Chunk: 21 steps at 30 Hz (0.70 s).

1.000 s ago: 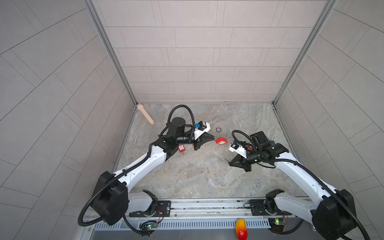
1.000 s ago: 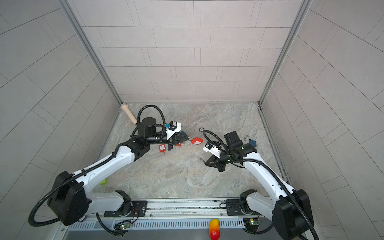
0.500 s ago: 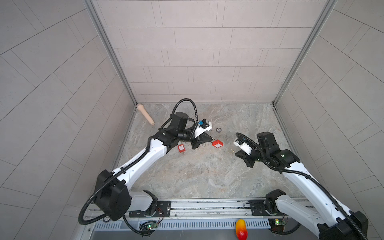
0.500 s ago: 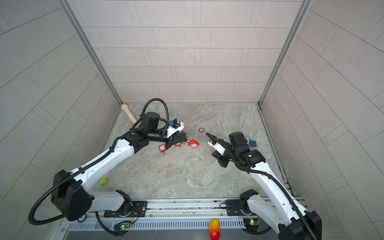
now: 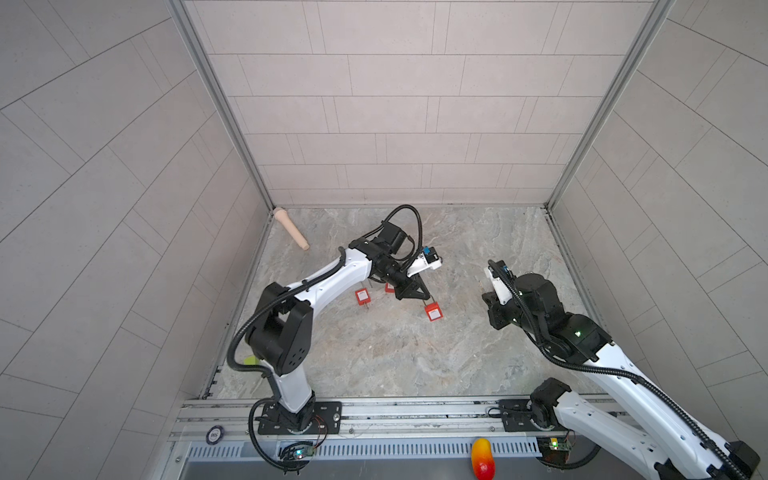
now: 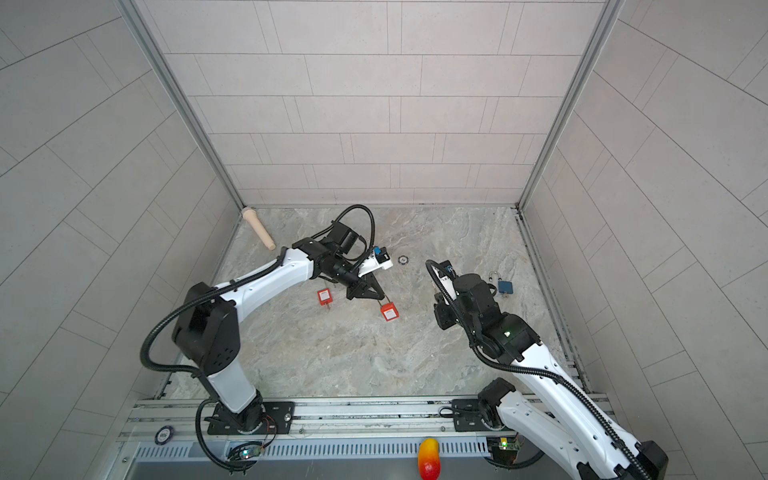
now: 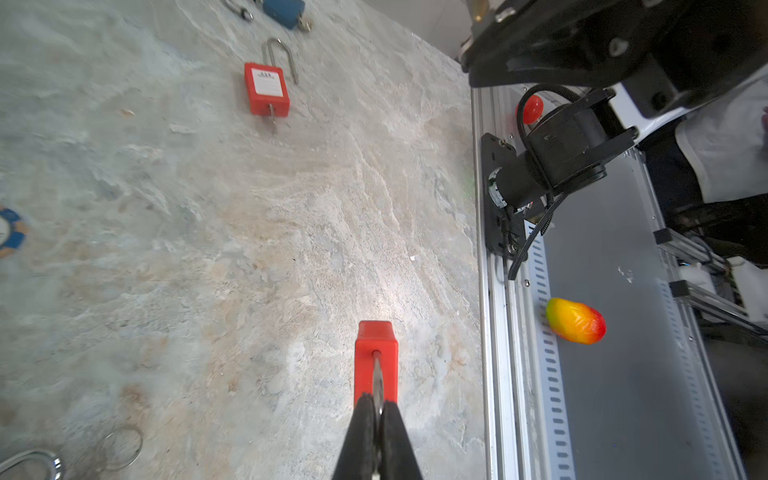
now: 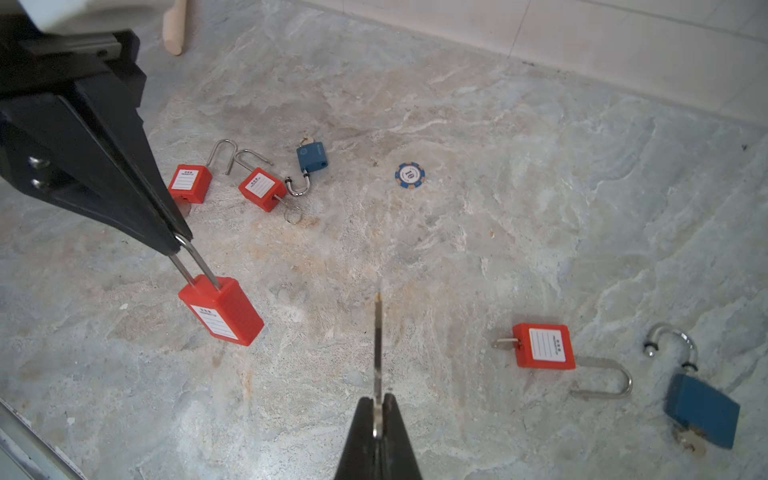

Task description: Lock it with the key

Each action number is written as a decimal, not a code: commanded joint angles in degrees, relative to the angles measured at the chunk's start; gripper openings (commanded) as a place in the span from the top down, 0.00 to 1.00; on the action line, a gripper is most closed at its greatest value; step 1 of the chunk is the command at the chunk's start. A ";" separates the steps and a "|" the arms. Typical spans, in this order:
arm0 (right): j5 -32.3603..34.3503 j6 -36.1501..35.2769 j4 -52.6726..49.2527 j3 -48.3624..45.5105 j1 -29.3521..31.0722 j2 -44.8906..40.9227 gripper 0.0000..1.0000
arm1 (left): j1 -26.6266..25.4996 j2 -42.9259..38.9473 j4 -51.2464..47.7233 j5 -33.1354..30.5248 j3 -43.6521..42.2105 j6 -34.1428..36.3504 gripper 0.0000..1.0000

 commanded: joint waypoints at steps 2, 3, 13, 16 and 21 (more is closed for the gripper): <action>5.54 12.51 -1.53 -1.34 1.24 3.79 1.00 | -1.32 6.27 -8.84 -0.19 6.96 2.40 1.00; 5.65 12.99 -1.15 -1.61 1.48 4.87 1.00 | -1.57 7.85 -9.18 -0.20 8.26 2.32 1.00; 3.99 16.96 -0.25 -4.67 1.71 11.06 1.00 | -3.29 20.45 -9.72 -2.95 18.72 -1.70 1.00; 3.26 17.91 1.42 -6.31 1.69 11.93 1.00 | -3.72 22.91 -9.84 -4.44 21.04 -2.33 1.00; 3.06 18.75 2.52 -6.88 1.73 13.75 1.00 | -4.28 26.13 -8.29 -7.40 23.43 -4.18 0.98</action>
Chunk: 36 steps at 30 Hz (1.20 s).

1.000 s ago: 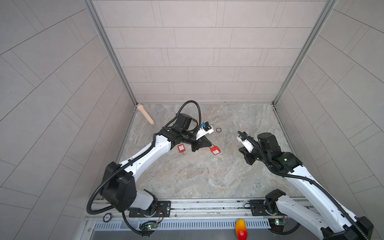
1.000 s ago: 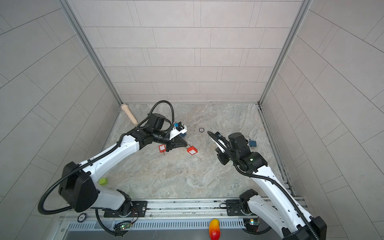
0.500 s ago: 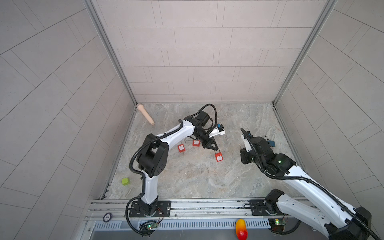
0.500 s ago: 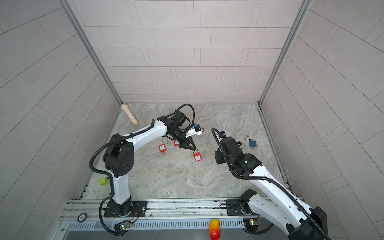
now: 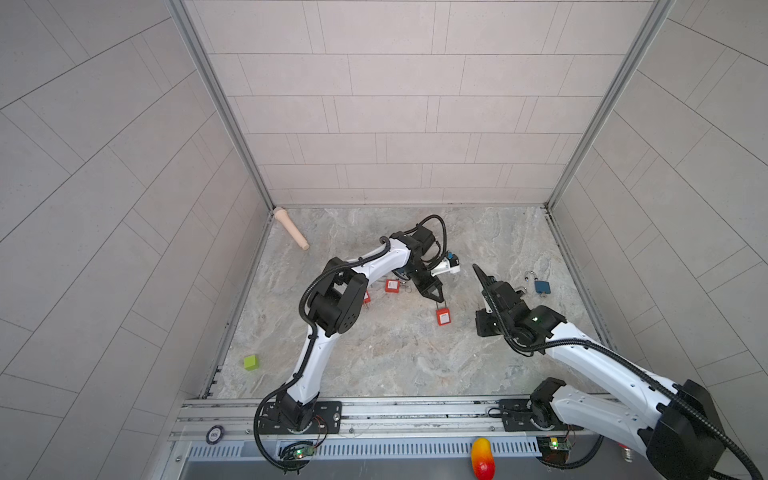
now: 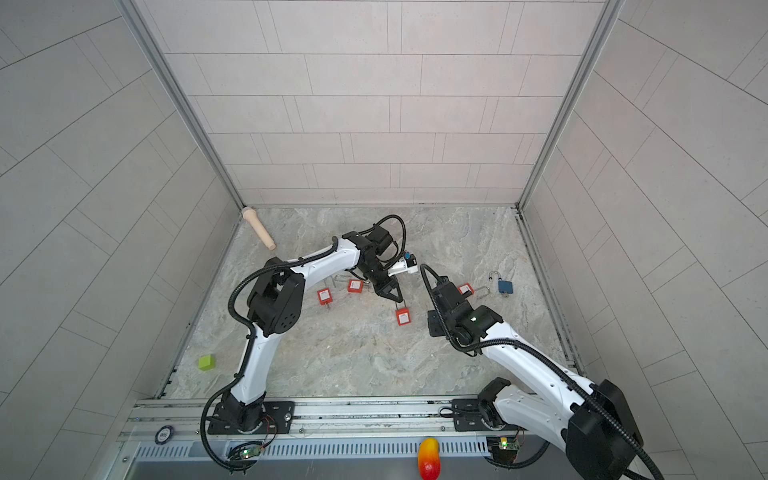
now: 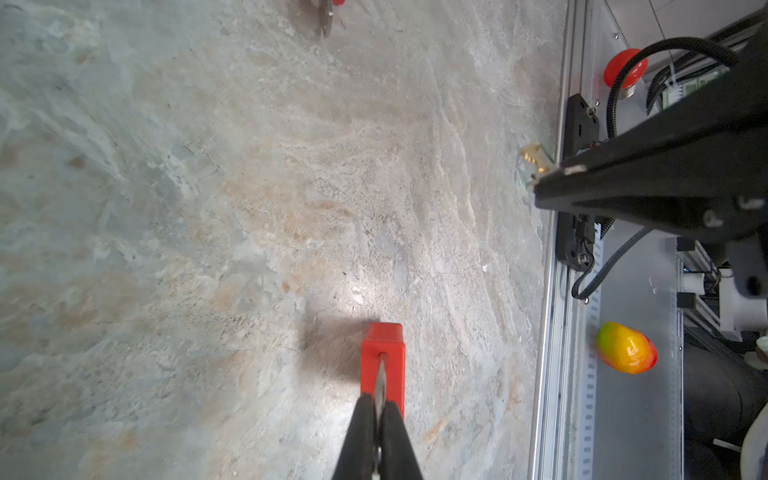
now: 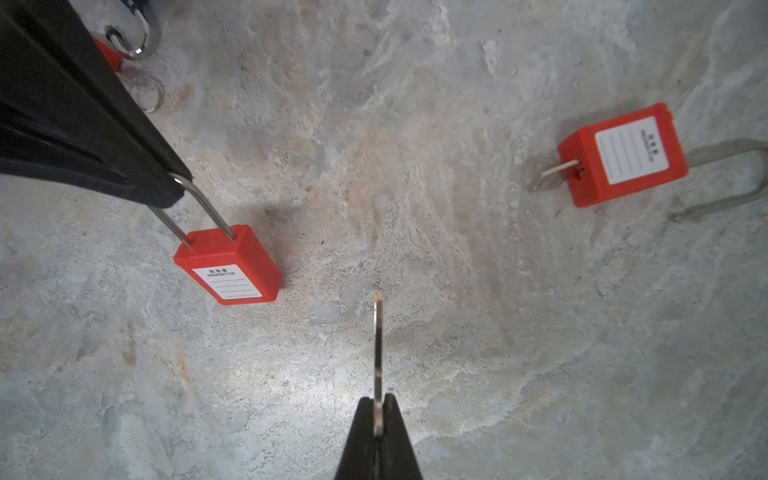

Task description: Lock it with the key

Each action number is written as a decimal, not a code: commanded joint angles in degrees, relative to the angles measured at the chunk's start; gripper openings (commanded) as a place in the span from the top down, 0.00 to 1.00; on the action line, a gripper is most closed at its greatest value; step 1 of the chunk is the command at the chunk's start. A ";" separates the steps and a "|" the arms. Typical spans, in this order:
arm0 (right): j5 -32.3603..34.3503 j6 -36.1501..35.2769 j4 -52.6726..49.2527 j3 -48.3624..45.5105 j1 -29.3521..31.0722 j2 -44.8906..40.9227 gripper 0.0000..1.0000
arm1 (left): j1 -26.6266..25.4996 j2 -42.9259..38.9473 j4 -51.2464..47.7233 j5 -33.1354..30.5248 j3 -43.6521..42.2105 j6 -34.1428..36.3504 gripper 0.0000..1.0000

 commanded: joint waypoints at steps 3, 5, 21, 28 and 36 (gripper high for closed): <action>-0.59 1.67 2.22 0.38 0.19 2.24 1.00 | -0.87 2.19 1.66 -3.46 2.04 -1.59 0.92; -1.54 1.86 2.62 0.64 0.17 3.73 1.00 | -0.87 2.46 3.04 -4.48 2.00 -2.99 0.84; -3.38 1.68 2.05 3.62 0.15 9.03 1.00 | 2.97 -9.17 21.27 -5.17 -6.28 -14.10 0.46; -4.38 -0.57 0.32 6.96 -0.13 13.20 1.00 | 9.20 -25.35 31.71 -8.65 -21.19 -22.35 0.46; -8.44 -2.63 -1.27 14.07 -1.72 25.37 1.00 | 10.73 -50.00 35.65 -13.38 -44.59 -22.47 0.46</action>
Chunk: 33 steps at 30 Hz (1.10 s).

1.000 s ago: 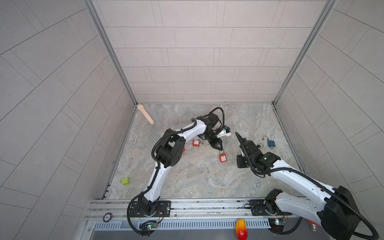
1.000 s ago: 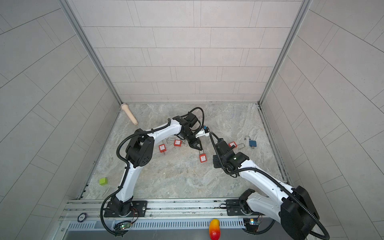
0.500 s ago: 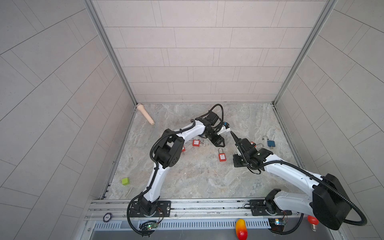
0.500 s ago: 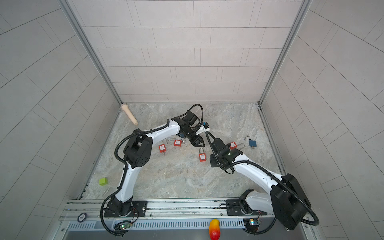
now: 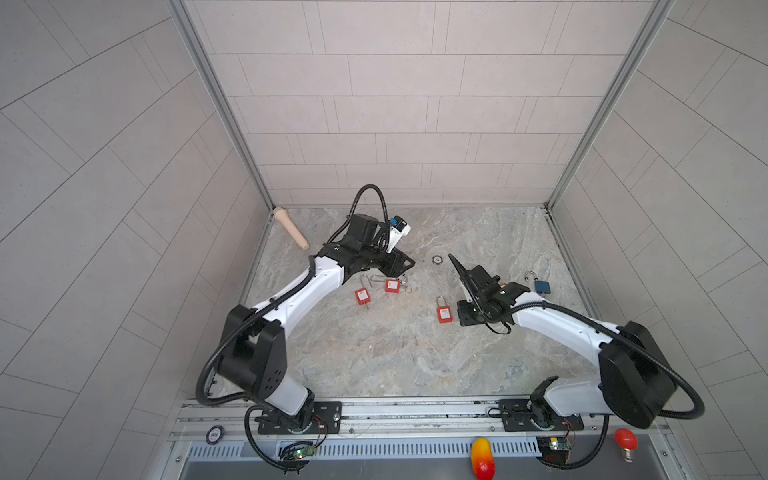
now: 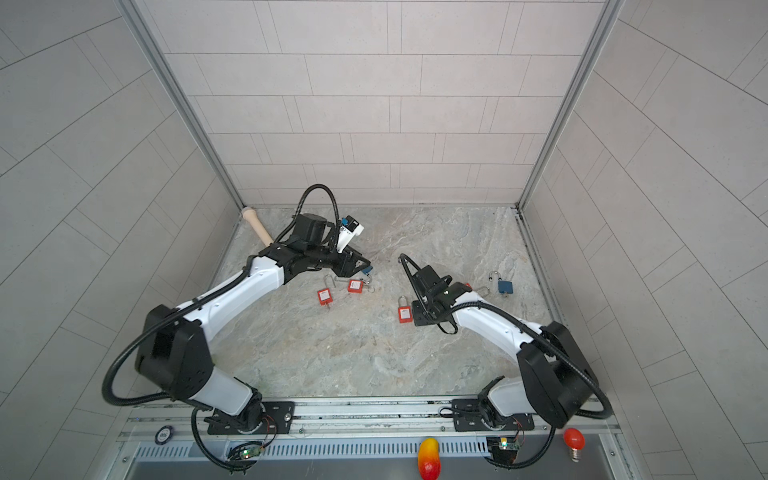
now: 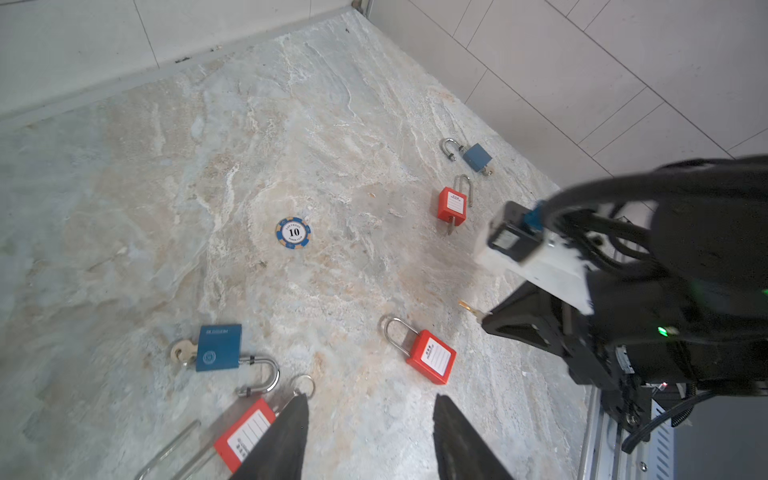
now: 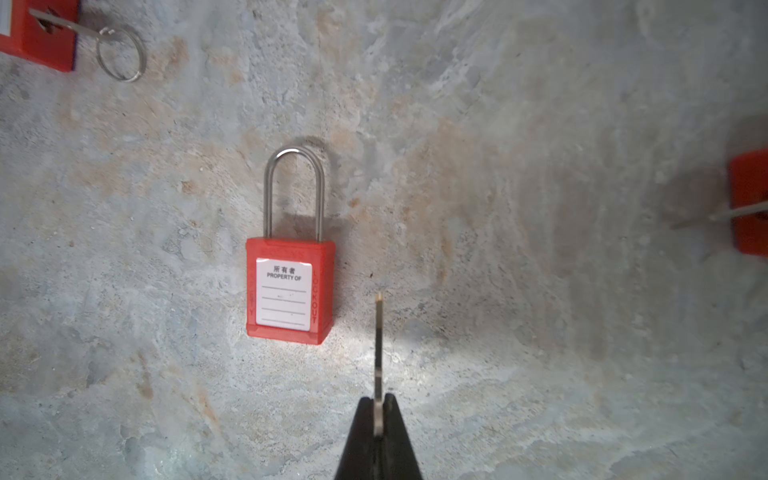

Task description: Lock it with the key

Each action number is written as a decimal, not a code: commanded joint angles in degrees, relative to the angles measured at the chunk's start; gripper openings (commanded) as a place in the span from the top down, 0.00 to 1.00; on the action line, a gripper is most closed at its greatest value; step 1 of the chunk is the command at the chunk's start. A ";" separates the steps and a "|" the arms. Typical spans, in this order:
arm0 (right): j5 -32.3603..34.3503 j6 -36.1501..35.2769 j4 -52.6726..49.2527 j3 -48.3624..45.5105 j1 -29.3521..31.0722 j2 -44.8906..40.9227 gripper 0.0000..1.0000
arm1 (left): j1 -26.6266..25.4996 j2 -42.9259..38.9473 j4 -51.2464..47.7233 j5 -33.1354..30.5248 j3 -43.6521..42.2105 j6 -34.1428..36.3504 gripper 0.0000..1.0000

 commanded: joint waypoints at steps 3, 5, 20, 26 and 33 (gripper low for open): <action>-2.62 -1.18 -2.83 4.25 -1.06 7.77 1.00 | -0.58 -12.42 0.82 -4.76 -10.11 -0.70 0.46; -3.06 -1.09 -3.29 5.74 -1.10 10.65 1.00 | -0.64 -16.19 0.21 -5.89 -12.42 -1.06 0.46; 2.43 0.33 -6.97 10.97 -0.78 12.80 0.62 | -0.48 -25.44 -3.27 -8.06 -15.40 -2.14 0.46; 5.87 -1.23 -10.99 13.16 -0.66 6.67 0.56 | -0.64 -25.77 -3.03 -6.99 -14.53 -2.89 0.46; 10.43 -2.23 -18.15 13.62 -8.86 -1.25 0.49 | -0.82 -25.95 -2.84 -4.97 -12.88 -4.65 0.46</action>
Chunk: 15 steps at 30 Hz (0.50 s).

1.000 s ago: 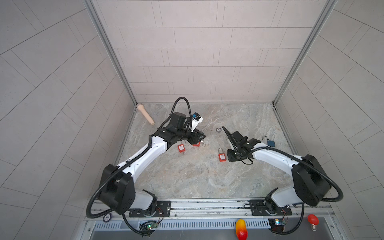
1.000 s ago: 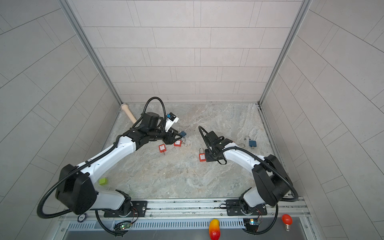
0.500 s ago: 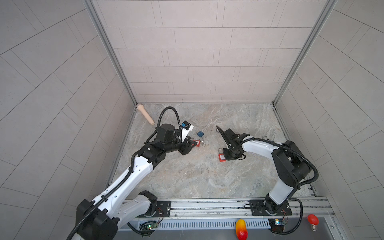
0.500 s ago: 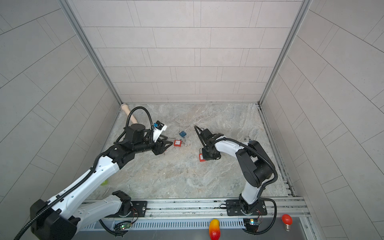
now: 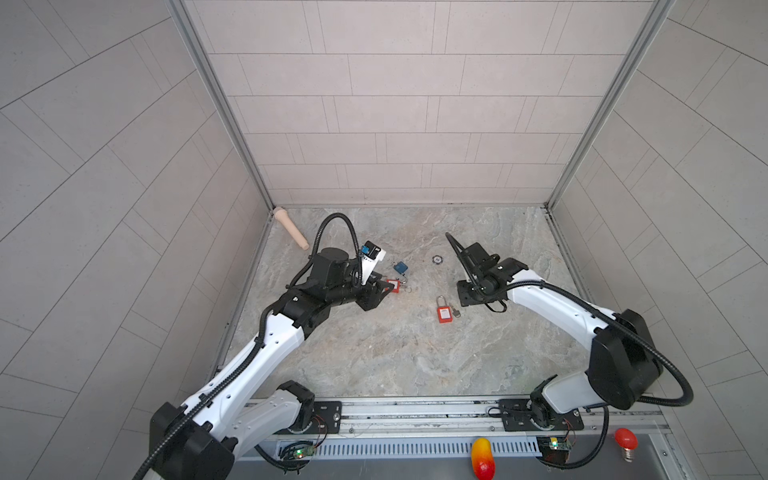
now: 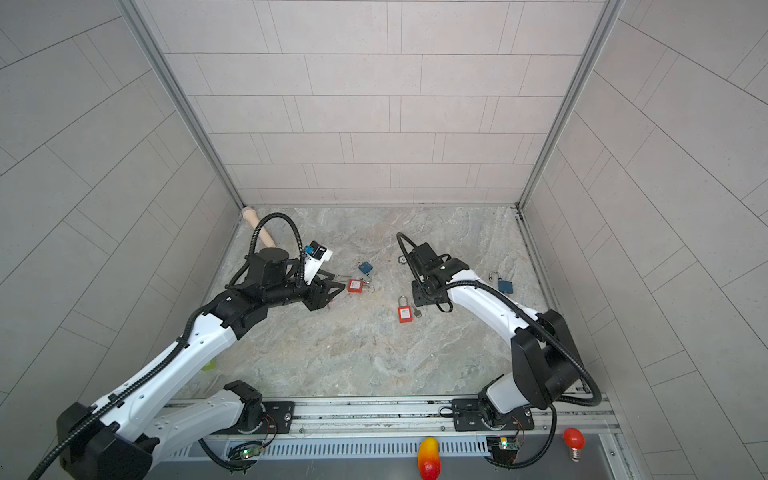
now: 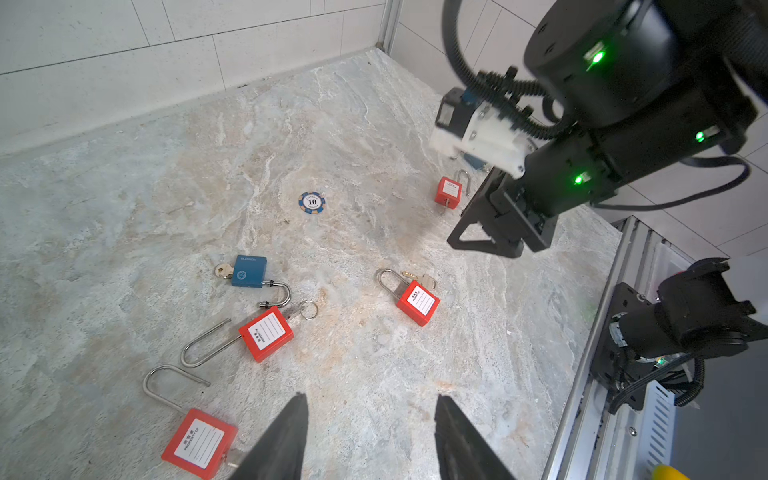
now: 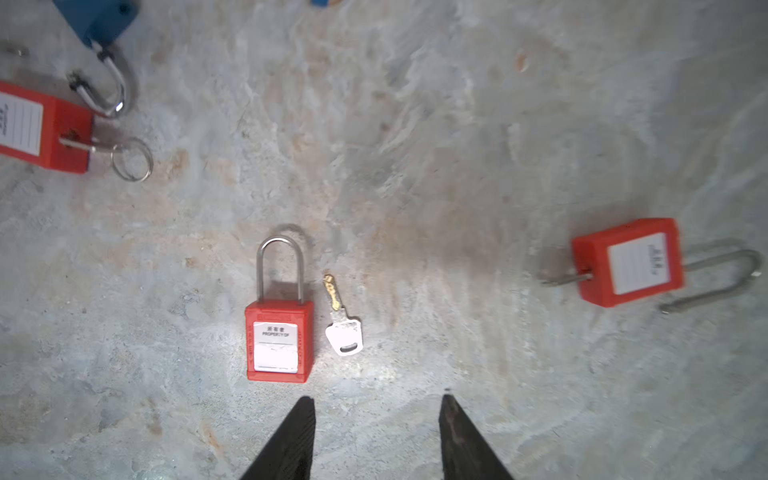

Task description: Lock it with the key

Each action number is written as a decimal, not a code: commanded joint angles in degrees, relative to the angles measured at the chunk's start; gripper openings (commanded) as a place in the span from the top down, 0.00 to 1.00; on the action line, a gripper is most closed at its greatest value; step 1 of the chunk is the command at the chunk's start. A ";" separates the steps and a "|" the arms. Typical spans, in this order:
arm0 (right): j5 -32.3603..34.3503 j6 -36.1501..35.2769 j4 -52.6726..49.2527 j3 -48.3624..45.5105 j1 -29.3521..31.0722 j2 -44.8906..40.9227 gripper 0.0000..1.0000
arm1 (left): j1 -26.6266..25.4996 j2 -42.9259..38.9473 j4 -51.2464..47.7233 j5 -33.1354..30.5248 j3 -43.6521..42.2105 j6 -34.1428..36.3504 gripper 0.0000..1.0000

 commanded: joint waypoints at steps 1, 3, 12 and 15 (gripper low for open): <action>4.28 -0.12 -6.28 -0.11 -5.36 -2.90 0.49 | -0.29 -0.96 0.33 1.68 2.21 -1.85 0.46; 7.55 1.66 -6.48 -0.69 -7.96 -4.40 0.44 | -0.69 -0.93 0.89 1.57 2.30 -2.04 0.46; 13.22 8.05 -5.23 4.83 -14.03 4.05 0.40 | -2.76 -1.55 1.41 -0.12 3.28 -3.47 0.46; 13.23 10.17 -5.39 7.84 -14.92 9.04 0.40 | -3.10 -1.65 1.41 -0.85 3.25 -3.85 0.46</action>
